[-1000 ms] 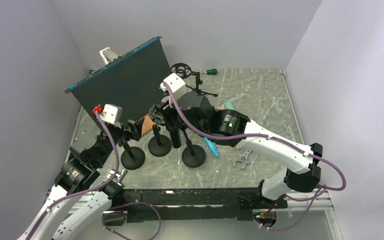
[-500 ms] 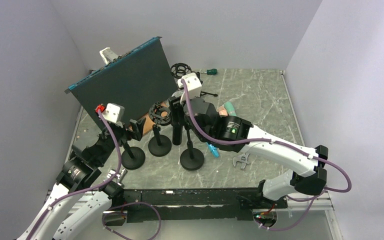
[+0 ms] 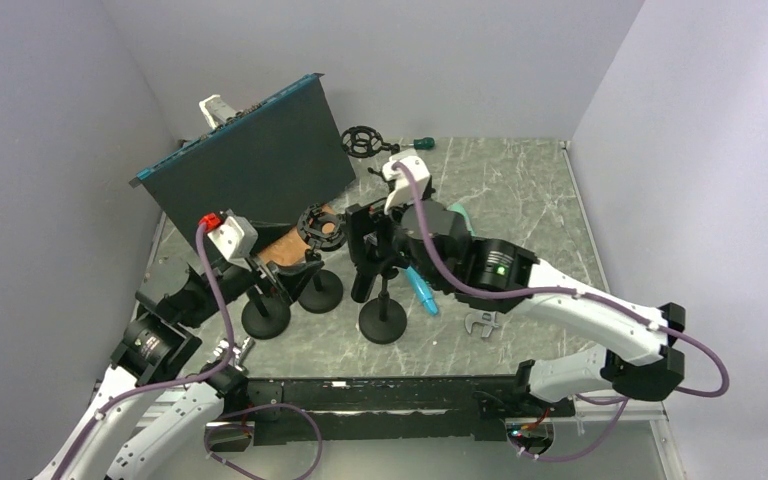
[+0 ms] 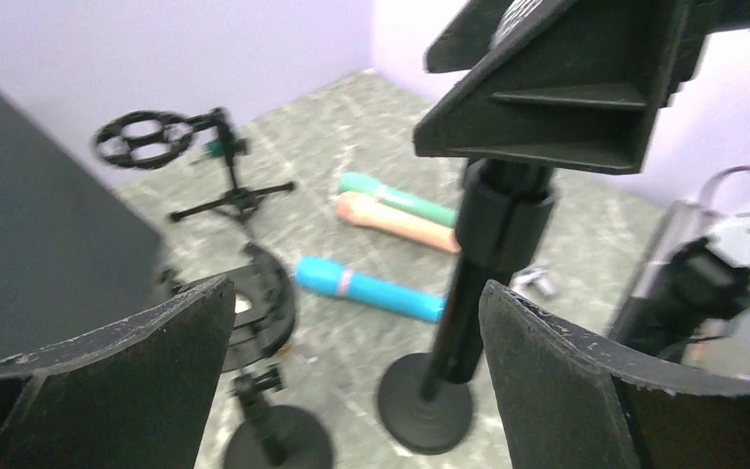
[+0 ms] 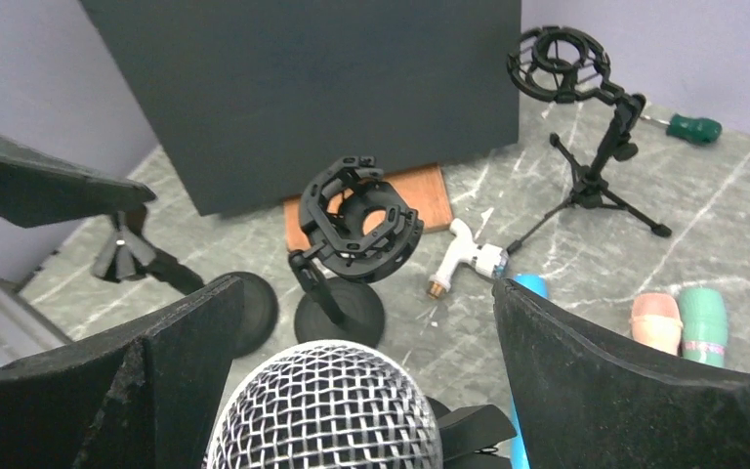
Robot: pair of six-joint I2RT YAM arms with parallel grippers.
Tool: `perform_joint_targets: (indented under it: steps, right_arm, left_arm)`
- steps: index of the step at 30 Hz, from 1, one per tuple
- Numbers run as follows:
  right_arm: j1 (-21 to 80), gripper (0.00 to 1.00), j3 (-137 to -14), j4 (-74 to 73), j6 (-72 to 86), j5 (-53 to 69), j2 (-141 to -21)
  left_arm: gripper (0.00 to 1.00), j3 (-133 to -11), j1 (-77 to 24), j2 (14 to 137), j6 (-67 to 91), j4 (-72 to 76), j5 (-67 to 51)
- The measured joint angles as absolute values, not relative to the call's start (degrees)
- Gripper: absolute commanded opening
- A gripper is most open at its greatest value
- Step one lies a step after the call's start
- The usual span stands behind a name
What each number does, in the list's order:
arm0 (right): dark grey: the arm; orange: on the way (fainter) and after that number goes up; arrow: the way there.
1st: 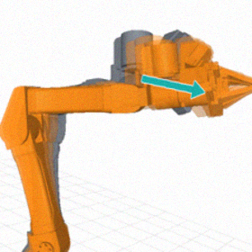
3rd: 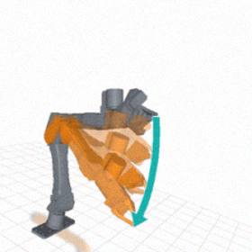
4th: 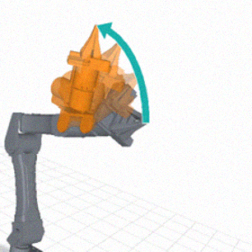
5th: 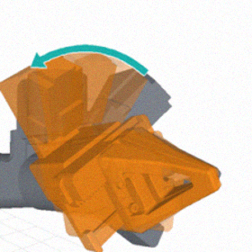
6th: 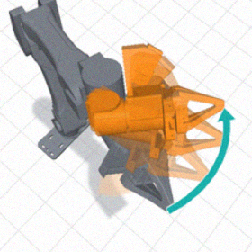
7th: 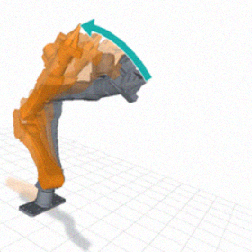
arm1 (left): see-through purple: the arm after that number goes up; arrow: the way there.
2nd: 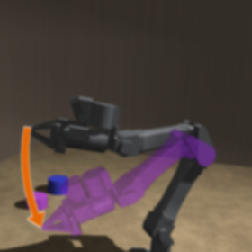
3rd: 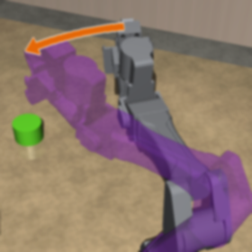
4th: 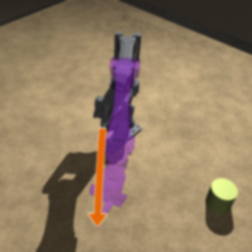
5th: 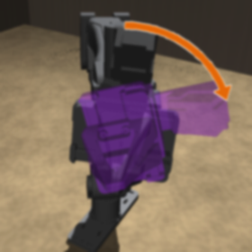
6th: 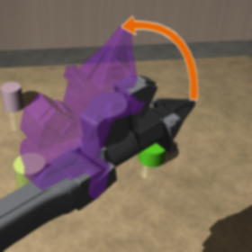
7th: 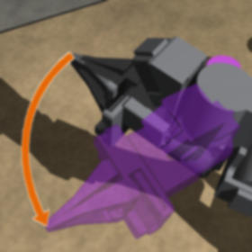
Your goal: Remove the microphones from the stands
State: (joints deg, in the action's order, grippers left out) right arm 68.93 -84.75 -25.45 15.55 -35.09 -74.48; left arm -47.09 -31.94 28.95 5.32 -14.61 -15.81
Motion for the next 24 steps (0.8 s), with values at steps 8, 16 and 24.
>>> perform_joint_targets:
  steps: [8, 16, 24]
  right_arm:
    - [68.93, 1.0, -84.33, -24.43, 14.39, -29.65, -63.9]
    - [68.88, 1.0, -73.47, -20.75, 14.33, -32.01, -46.28]
    - [68.71, 1.0, -59.33, -21.21, 17.08, -38.92, -32.71]
  left_arm:
    - [0.93, -56.8, -31.94, 37.26, 16.58, -10.59, -28.36]
    - [0.99, -62.94, -40.6, 44.86, 19.88, -9.3, -25.91]
    - [0.99, -72.03, -58.43, 54.72, 10.76, -12.51, -3.9]
